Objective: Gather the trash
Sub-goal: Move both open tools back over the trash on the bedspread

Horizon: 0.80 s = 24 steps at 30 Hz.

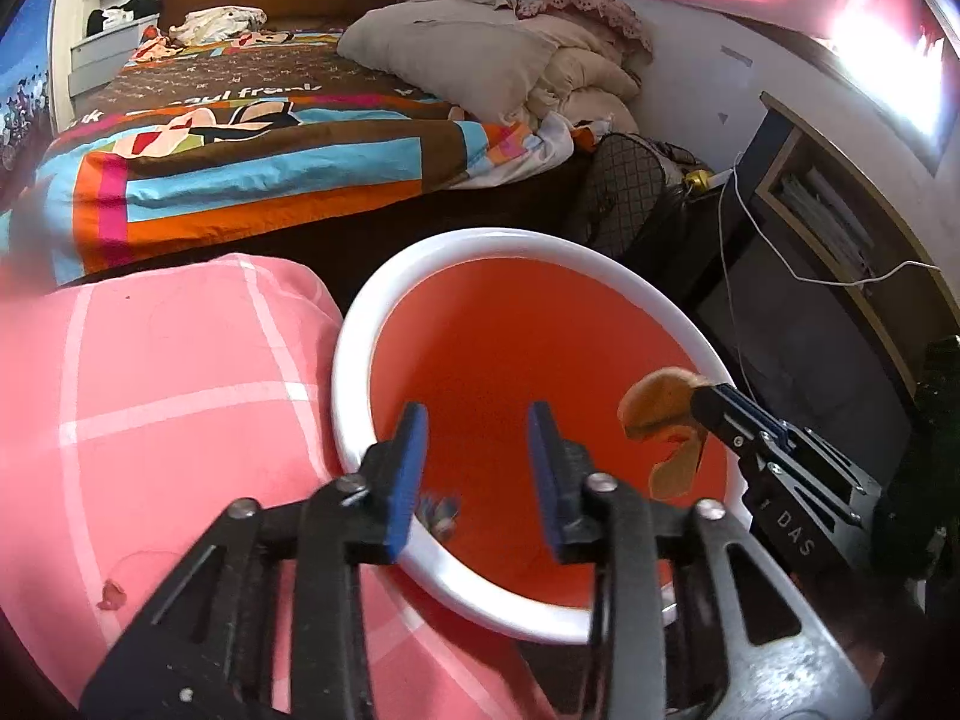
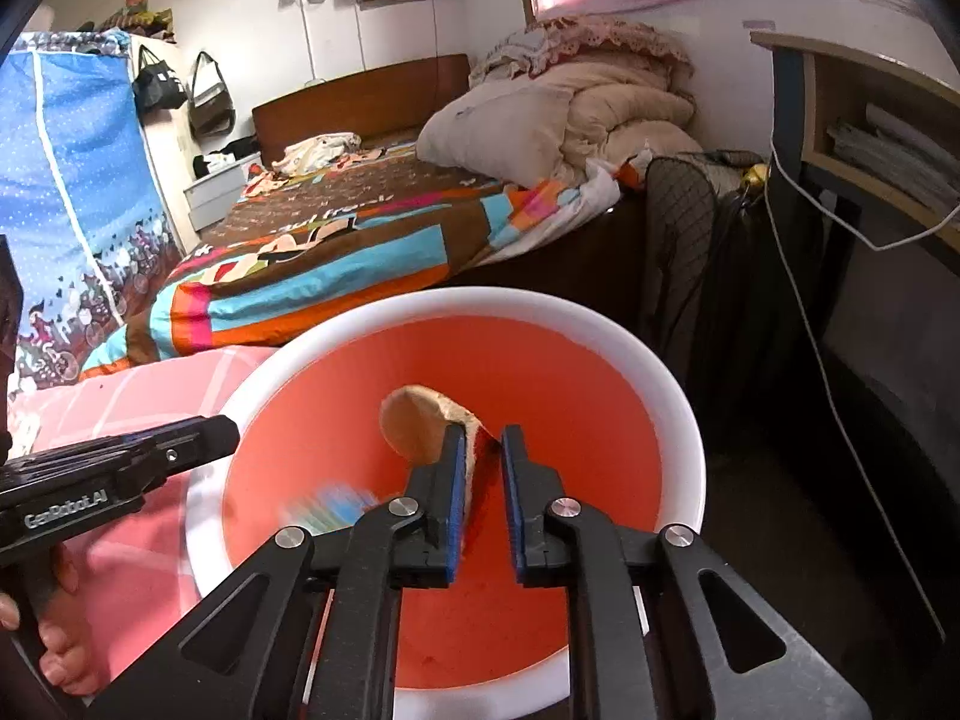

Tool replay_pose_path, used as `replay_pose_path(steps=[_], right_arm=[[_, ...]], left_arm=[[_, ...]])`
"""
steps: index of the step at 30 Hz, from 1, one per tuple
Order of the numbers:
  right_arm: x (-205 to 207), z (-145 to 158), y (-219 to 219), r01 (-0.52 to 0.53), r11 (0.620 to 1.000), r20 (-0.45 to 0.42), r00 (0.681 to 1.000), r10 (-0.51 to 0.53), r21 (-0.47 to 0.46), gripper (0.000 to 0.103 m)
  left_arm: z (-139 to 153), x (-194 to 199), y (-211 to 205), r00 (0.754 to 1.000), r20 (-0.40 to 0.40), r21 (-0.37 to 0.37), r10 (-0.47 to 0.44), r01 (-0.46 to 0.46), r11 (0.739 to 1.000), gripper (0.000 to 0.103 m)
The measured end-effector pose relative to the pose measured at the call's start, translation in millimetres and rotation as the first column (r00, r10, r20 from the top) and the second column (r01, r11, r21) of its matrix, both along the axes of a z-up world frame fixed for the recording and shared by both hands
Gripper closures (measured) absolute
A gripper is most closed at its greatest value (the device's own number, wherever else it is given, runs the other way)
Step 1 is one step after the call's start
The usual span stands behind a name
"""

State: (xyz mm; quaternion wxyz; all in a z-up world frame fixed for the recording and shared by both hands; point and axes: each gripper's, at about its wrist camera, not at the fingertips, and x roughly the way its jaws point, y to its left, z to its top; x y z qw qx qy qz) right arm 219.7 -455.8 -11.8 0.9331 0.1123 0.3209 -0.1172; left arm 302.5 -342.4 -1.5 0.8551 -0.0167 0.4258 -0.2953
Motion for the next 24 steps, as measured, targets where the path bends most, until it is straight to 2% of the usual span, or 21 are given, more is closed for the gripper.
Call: replay_pose_path(steps=[1,2,4,9,10,12,13,14,17,18,19,20,21,24], right_arm=[[0,1,-1,0.0,1.0,0.0,1.0,0.0,0.005,0.084],[-1,1,-2,0.001,1.0,0.004,1.0,-0.001,0.011,0.072],[-4,4,-3,0.006,1.0,0.027,1.0,-0.007,0.023,0.057],[-11,23,4,-0.012,0.999,0.121,0.993,0.007,0.044,0.053],[-12,28,7,-0.016,0.999,0.142,0.99,0.01,0.042,0.05],[-17,40,16,-0.022,0.999,0.203,0.979,0.017,0.023,0.042],[-17,45,19,-0.025,1.0,0.227,0.974,0.021,0.015,0.03],[-20,51,24,-0.031,0.999,0.265,0.964,0.028,0.007,0.023],[-25,67,40,-0.055,0.998,0.349,0.936,0.054,-0.006,0.02],[-27,71,46,-0.061,0.998,0.372,0.926,0.061,-0.011,0.018],[-29,76,54,-0.072,0.997,0.405,0.911,0.072,-0.017,0.013],[-30,79,58,-0.08,0.997,0.425,0.902,0.081,-0.021,0.003],[-32,84,66,-0.091,0.995,0.451,0.888,0.094,-0.028,0.0],[-37,94,88,-0.129,0.991,0.518,0.845,0.132,-0.042,0.0]], left_arm=[[2,-2,2,1.0,0.006,-0.004,0.005,-0.005,1.0,0.032],[3,-2,4,1.0,0.012,-0.007,0.008,-0.008,1.0,0.031],[8,-6,11,0.999,0.038,-0.013,0.023,-0.023,1.0,0.028],[26,-20,40,0.988,0.126,-0.045,0.087,-0.082,0.996,0.019],[29,-22,45,0.985,0.139,-0.052,0.1,-0.093,0.994,0.015],[38,-30,63,0.972,0.186,-0.079,0.145,-0.132,0.988,0.009],[44,-35,73,0.962,0.215,-0.092,0.172,-0.155,0.984,0.004],[48,-37,79,0.954,0.232,-0.098,0.189,-0.171,0.98,0.001],[63,-50,107,0.906,0.322,-0.128,0.274,-0.246,0.961,0.0],[67,-57,118,0.879,0.36,-0.139,0.312,-0.28,0.95,0.0],[71,-65,129,0.846,0.399,-0.155,0.354,-0.318,0.935,0.0],[74,-68,136,0.828,0.418,-0.165,0.375,-0.337,0.927,0.0],[78,-74,148,0.802,0.441,-0.177,0.402,-0.362,0.915,0.0],[85,-83,174,0.762,0.475,-0.182,0.441,-0.405,0.896,0.0]])
